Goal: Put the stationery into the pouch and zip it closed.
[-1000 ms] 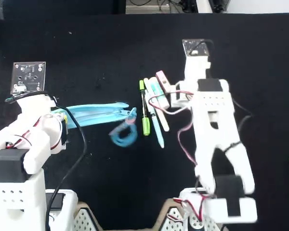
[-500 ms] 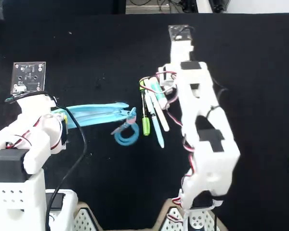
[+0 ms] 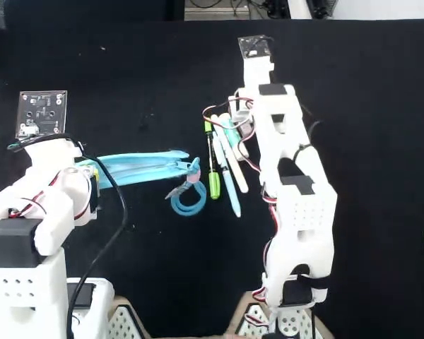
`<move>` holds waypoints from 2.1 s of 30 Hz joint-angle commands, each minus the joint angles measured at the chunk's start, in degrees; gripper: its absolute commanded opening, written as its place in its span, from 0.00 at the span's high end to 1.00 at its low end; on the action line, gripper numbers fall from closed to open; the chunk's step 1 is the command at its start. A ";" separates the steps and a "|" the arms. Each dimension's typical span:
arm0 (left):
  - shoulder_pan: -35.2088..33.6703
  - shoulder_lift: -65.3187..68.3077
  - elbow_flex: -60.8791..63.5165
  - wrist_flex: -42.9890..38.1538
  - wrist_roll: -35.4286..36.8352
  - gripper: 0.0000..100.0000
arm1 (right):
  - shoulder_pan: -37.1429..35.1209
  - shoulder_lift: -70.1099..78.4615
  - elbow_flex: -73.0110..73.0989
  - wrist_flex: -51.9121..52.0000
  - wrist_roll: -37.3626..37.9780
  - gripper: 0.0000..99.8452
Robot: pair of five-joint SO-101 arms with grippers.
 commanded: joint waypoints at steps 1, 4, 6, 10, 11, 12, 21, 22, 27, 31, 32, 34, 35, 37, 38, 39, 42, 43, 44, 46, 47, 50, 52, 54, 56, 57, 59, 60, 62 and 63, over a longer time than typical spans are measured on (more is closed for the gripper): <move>0.13 0.53 0.75 -0.88 0.26 0.97 | -0.97 -4.26 -1.71 3.87 0.97 0.78; 0.13 0.53 0.84 -0.88 0.18 0.97 | -2.64 -6.02 0.22 3.52 2.29 0.78; 0.13 0.09 0.75 -0.70 0.18 0.97 | -3.25 -6.29 3.03 0.53 5.19 0.78; 0.13 0.26 0.75 -0.70 0.18 0.97 | -3.25 -6.20 9.89 -9.14 7.38 0.78; 0.13 0.26 0.75 -0.70 0.18 0.97 | -3.08 -6.20 11.03 -11.25 7.38 0.78; 0.13 0.26 0.75 -0.70 0.18 0.97 | -2.37 -6.20 12.09 -13.01 7.38 0.78; 0.13 0.44 0.75 -0.70 0.18 0.97 | 3.43 -6.55 12.70 -14.07 7.38 0.98; 0.13 0.44 0.75 -0.70 0.18 0.97 | 4.57 -6.64 12.35 -12.66 7.38 0.99; 0.13 0.44 0.75 -0.70 0.18 0.97 | 8.97 -11.21 11.03 0.18 7.38 0.99; 0.13 0.44 0.75 -0.88 0.18 0.97 | 10.55 -16.04 11.12 11.16 7.21 0.99; 0.13 0.44 0.75 -0.88 0.18 0.97 | 10.90 -16.84 11.12 13.27 7.03 0.99; 0.13 0.44 0.75 -0.88 0.18 0.97 | 11.25 -17.89 11.21 16.35 7.03 0.99; 0.13 0.44 0.75 -0.88 0.18 0.97 | 11.34 -17.80 11.21 17.49 7.03 0.99; 0.13 0.44 0.75 -0.88 0.18 0.97 | 11.16 -17.27 11.65 18.90 7.03 0.99; 0.13 0.44 0.75 -0.88 0.18 0.97 | 11.08 -17.01 12.53 18.99 7.38 0.98; 0.13 0.44 0.75 -0.88 0.18 0.97 | 11.08 -17.01 13.58 18.99 7.38 0.98; 0.13 0.44 0.75 -0.79 0.18 0.97 | 11.34 -17.36 17.45 18.46 8.35 0.93; 0.13 0.44 0.75 -0.79 0.18 0.97 | 11.43 -17.80 19.47 17.76 9.32 0.91; 0.13 0.44 0.75 -0.79 0.18 0.97 | 11.43 -18.42 21.85 16.70 10.29 0.88; 0.13 0.44 0.75 -0.79 0.18 0.97 | 11.34 -20.44 26.77 14.77 11.34 0.86; 0.13 0.44 0.75 -0.79 0.18 0.97 | 11.34 -21.85 28.88 14.42 11.43 0.87; 0.13 0.44 0.75 -0.79 0.18 0.97 | 11.16 -26.77 32.13 14.24 11.43 0.87; 0.13 0.44 0.75 -0.79 0.18 0.97 | 11.08 -29.41 31.60 14.24 11.34 0.87; 0.13 0.44 0.75 -0.79 0.18 0.97 | 10.37 -30.20 30.02 14.24 11.34 0.87; 0.13 0.44 0.75 -0.70 0.18 0.97 | 9.49 -29.23 28.44 14.33 11.34 0.87; 0.13 0.44 0.75 -0.70 0.18 0.97 | 9.14 -28.18 27.65 14.24 11.43 0.87; 0.13 0.44 0.75 -0.70 0.18 0.97 | 8.44 -25.27 26.07 14.07 11.43 0.87; 0.13 0.44 0.75 -0.70 0.18 0.97 | 8.35 -23.60 25.19 14.07 11.43 0.87; 0.13 0.44 0.75 -0.70 0.18 0.97 | 8.62 -20.26 22.64 13.98 11.43 0.87; 0.13 0.44 0.75 -0.70 0.18 0.97 | 8.70 -18.59 20.97 13.98 11.43 0.87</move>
